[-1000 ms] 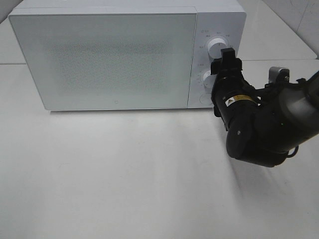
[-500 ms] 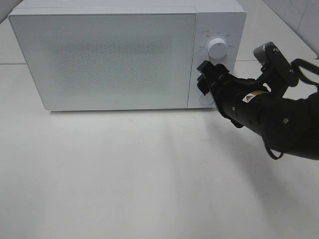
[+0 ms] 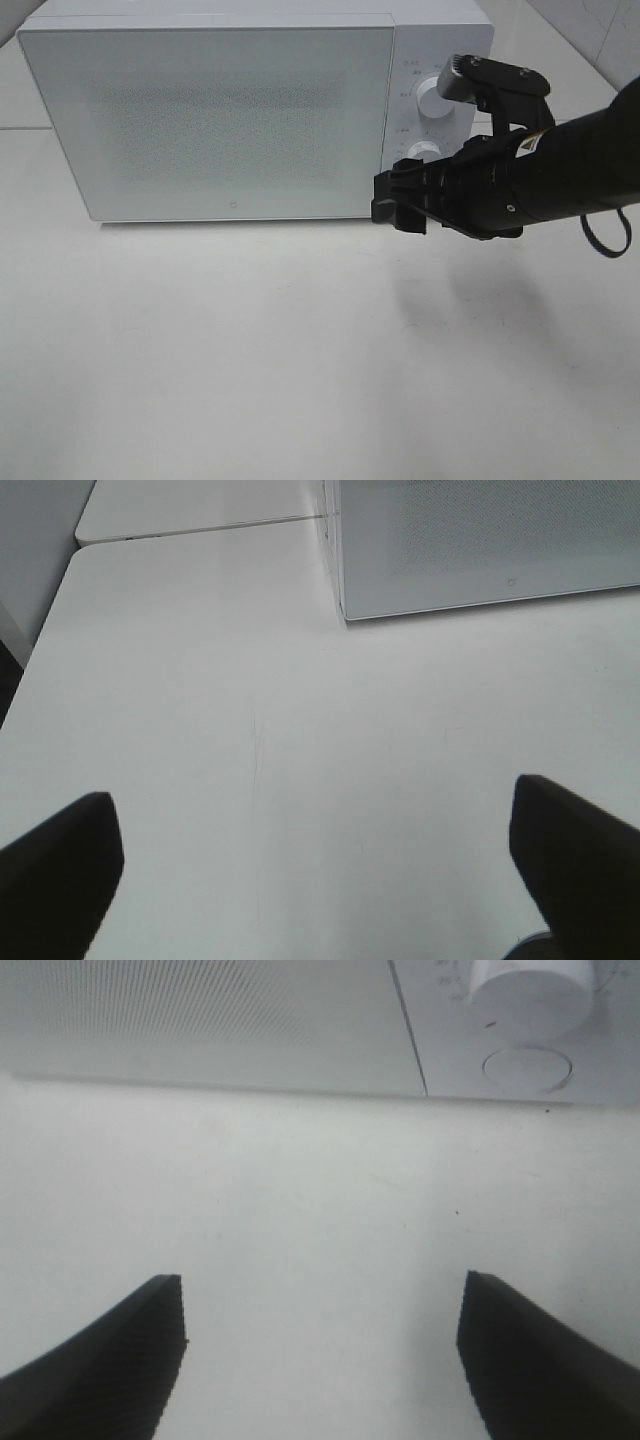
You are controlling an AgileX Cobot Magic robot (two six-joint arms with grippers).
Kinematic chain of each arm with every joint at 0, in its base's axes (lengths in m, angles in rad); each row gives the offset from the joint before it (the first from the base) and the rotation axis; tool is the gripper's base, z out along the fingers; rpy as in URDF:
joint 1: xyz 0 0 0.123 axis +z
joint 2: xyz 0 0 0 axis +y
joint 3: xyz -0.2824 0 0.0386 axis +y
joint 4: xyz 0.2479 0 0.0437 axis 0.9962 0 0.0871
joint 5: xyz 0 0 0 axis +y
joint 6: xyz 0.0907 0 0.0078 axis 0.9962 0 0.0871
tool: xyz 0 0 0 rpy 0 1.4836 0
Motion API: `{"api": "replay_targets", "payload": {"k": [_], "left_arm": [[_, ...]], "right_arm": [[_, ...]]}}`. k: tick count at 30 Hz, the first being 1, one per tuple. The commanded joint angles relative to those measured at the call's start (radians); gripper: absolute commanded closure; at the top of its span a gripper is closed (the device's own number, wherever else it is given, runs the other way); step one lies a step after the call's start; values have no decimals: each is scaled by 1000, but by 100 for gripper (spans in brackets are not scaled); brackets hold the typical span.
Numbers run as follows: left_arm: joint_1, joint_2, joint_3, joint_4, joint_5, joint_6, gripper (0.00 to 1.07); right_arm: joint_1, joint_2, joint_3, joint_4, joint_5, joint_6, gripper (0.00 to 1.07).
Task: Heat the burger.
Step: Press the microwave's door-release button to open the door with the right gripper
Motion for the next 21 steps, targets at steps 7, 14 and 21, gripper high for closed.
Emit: {"api": "replay_targets", "payload": {"k": [7, 14, 21], "left_arm": [[-5, -16, 2, 0, -14, -3, 9], [-5, -16, 2, 0, -14, -3, 9], [-5, -16, 2, 0, -14, -3, 9]], "right_arm": [[-10, -89, -145, -295, 449, 65, 32], [-8, -226, -157, -311, 648, 68, 32], [-8, -343, -157, -314, 785, 68, 32]]}}
